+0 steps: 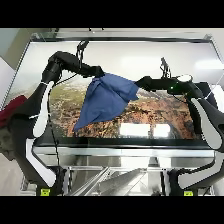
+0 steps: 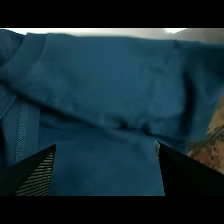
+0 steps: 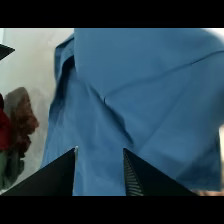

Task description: Fold the shirts.

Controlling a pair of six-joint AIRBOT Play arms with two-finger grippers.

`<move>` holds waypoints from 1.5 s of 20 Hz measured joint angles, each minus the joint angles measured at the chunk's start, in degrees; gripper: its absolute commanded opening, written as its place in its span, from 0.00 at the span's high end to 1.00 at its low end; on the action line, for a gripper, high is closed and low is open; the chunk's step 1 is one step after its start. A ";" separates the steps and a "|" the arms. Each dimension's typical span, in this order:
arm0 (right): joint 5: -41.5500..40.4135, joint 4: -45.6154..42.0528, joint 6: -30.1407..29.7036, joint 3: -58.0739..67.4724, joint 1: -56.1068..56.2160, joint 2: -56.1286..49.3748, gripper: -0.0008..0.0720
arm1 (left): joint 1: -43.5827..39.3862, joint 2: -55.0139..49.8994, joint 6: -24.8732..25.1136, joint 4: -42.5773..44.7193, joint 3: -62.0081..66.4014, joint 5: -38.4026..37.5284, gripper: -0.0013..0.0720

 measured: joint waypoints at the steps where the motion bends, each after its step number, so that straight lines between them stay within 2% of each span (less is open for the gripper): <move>1: 0.37 0.20 -0.76 0.02 -0.92 -0.02 0.25 | 1.09 -1.01 -0.55 0.00 1.95 2.69 0.03; 5: 6.05 -4.07 -1.81 0.07 -5.03 3.78 0.25 | 5.46 -0.52 -2.03 0.02 2.71 14.49 0.03; 10: 11.06 -16.70 2.19 -1.22 -7.34 6.84 0.25 | 8.48 8.92 -2.05 2.05 -15.39 20.15 0.03; 14: 11.23 -19.80 3.39 -2.64 -6.84 4.92 0.24 | 8.72 17.22 -0.96 3.96 -35.01 17.31 0.03; 15: 10.38 -19.17 3.43 -2.80 -6.47 3.82 0.14 | 8.50 18.95 -0.76 4.11 -39.45 15.85 0.03; 16: 9.81 -18.21 3.56 -2.91 -6.08 2.71 0.11 | 8.39 20.35 -0.48 4.17 -43.04 14.60 0.03; 23: 5.46 -11.72 3.37 -0.04 -1.60 -6.56 0.12 | 11.19 23.80 0.39 6.45 -51.93 8.68 0.03; 25: 4.59 -10.25 3.37 1.92 -0.13 -8.87 0.33 | 10.93 23.37 0.59 6.36 -52.43 7.93 0.03; 28: 2.95 -9.11 3.37 4.92 1.70 -11.76 0.33 | 8.72 21.66 0.94 5.70 -52.74 7.76 0.03; 29: 2.45 -8.92 3.39 5.99 2.19 -12.61 0.33 | 7.91 21.05 1.01 5.46 -52.74 8.04 0.13; 30: 2.01 -8.55 3.41 6.97 2.49 -13.38 0.46 | 7.08 20.28 1.01 5.33 -52.76 8.00 0.36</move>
